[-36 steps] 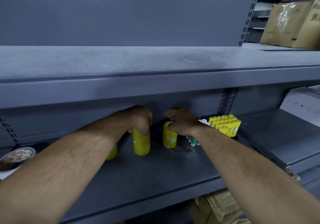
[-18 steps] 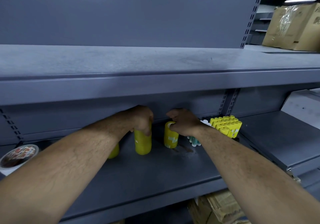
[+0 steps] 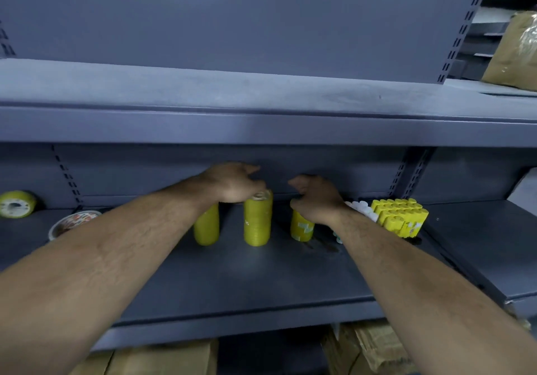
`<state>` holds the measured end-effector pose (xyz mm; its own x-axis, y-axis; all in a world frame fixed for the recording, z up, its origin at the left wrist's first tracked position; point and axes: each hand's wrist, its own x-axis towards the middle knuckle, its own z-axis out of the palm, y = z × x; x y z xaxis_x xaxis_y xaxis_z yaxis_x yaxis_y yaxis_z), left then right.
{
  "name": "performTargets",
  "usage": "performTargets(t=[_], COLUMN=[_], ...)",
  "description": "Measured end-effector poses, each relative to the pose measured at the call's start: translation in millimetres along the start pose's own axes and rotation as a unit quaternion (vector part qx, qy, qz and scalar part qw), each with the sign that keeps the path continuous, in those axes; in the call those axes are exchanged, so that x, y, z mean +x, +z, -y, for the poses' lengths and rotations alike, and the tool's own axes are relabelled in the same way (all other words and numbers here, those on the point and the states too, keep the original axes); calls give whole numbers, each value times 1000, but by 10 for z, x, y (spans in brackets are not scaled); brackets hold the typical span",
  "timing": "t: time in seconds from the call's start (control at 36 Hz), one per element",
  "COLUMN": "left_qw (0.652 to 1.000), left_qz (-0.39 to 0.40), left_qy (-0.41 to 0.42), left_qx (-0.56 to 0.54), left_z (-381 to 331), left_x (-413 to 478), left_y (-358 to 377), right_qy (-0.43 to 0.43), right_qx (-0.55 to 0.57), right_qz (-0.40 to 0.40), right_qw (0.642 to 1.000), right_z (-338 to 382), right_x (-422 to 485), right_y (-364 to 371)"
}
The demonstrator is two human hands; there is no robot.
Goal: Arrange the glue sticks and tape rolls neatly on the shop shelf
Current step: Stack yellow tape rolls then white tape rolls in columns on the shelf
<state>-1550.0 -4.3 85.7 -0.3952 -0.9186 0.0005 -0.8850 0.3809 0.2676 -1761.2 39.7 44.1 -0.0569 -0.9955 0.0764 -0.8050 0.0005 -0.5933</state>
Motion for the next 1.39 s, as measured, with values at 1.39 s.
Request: performTargets(t=[1.39], left_qw=[952], left_qz=[-51], left_qy=[-301], left_qx=[30], left_z=[4935], left_x=[-4148], left_y=[-562], right_qy=[-297], right_qx=[-171], right_qz=[187], right_qw=[921], right_z=[4676], right_x=[-728], right_y=[4011])
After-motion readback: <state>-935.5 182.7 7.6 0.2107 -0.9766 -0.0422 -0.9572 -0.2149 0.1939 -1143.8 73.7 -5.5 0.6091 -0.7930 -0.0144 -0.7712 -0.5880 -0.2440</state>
